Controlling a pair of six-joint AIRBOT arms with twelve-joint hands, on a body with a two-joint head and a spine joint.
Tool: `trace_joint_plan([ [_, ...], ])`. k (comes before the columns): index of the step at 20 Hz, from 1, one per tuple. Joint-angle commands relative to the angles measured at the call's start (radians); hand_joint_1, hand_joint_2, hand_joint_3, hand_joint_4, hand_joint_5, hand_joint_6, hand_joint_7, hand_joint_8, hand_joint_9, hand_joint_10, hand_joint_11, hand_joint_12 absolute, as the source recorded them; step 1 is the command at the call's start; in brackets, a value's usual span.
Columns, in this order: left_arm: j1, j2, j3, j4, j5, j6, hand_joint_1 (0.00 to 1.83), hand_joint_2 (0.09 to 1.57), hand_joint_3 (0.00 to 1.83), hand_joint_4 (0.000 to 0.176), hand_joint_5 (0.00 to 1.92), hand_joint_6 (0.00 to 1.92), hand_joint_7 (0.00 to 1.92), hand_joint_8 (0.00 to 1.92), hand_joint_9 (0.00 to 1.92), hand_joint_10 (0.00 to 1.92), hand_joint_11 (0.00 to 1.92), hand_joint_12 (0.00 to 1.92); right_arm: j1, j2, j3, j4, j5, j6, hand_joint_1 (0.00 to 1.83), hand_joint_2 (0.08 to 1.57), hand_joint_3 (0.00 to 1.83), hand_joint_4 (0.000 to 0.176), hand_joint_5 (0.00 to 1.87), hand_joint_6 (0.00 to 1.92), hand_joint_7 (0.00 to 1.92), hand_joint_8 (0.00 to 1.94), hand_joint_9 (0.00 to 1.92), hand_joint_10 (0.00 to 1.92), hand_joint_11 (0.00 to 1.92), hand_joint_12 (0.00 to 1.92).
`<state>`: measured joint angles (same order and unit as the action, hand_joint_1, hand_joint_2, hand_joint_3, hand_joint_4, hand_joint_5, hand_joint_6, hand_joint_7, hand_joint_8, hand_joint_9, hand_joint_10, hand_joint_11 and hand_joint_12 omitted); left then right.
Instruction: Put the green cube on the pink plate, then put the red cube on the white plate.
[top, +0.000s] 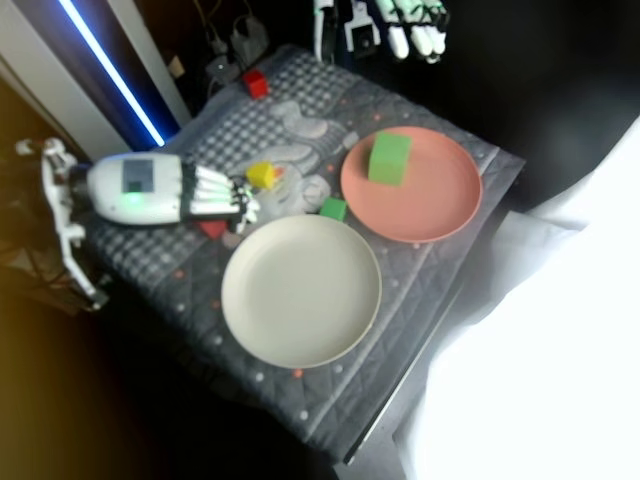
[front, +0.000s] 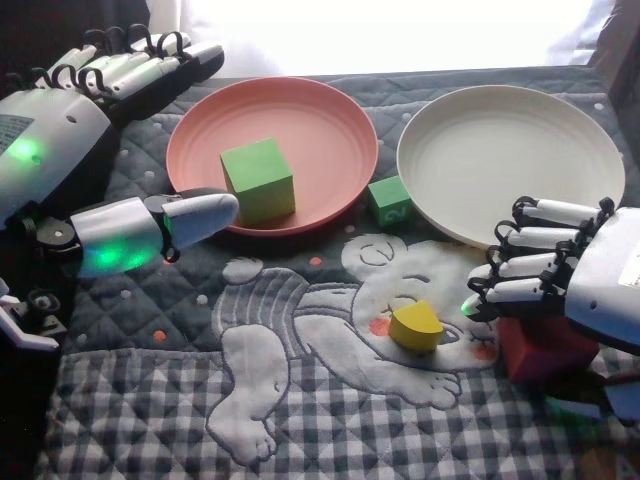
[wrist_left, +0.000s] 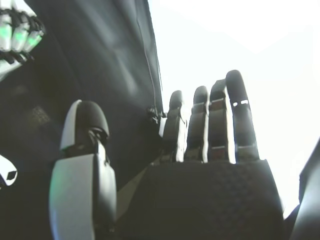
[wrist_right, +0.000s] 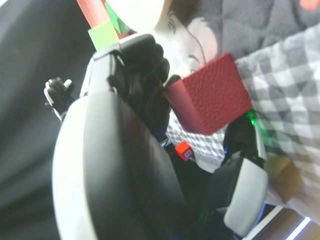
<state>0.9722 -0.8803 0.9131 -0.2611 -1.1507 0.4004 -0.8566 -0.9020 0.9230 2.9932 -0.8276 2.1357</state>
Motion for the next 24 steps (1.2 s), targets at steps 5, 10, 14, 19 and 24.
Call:
trace_joint_plan([
  [5,0.002,0.006,-0.002,0.004,-0.137,-0.003,0.41,1.14,0.0,0.065,0.21,0.0,0.21,0.0,0.2,0.0,0.0,1.1,0.032,-0.002,0.006,0.016,-0.047,-0.021,1.49,1.12,0.0,0.0,0.9,1.02,0.9,1.03,0.93,1.15,0.77,1.63],
  [10,0.014,0.006,-0.001,-0.014,-0.142,-0.003,0.42,1.16,0.0,0.08,0.22,0.0,0.21,0.0,0.2,0.0,0.0,1.11,0.075,0.036,-0.014,0.015,-0.141,-0.021,1.38,1.14,0.01,0.0,0.92,1.06,0.87,1.15,0.89,1.32,0.83,1.59],
  [14,0.016,0.007,-0.001,-0.017,-0.143,-0.003,0.41,1.16,0.0,0.06,0.22,0.0,0.22,0.0,0.22,0.0,0.0,1.18,0.108,0.077,-0.034,0.015,-0.245,-0.021,1.36,1.18,0.0,0.0,0.84,1.17,0.82,1.25,0.79,1.46,0.74,1.77],
  [19,0.016,0.01,-0.003,-0.014,-0.162,-0.003,0.42,1.16,0.0,0.054,0.24,0.0,0.2,0.0,0.23,0.0,0.0,1.12,0.21,0.04,0.043,0.015,-0.242,-0.022,1.35,1.22,0.01,0.0,0.71,1.2,0.76,1.43,0.76,1.57,0.85,1.91],
  [24,0.015,0.011,-0.007,-0.002,-0.194,-0.003,0.41,1.15,0.0,0.049,0.27,0.0,0.25,0.01,0.24,0.0,0.0,1.15,0.294,-0.04,0.163,0.015,-0.125,-0.022,1.33,1.26,0.01,0.0,0.69,1.32,0.64,1.58,0.65,1.67,0.67,1.92],
])
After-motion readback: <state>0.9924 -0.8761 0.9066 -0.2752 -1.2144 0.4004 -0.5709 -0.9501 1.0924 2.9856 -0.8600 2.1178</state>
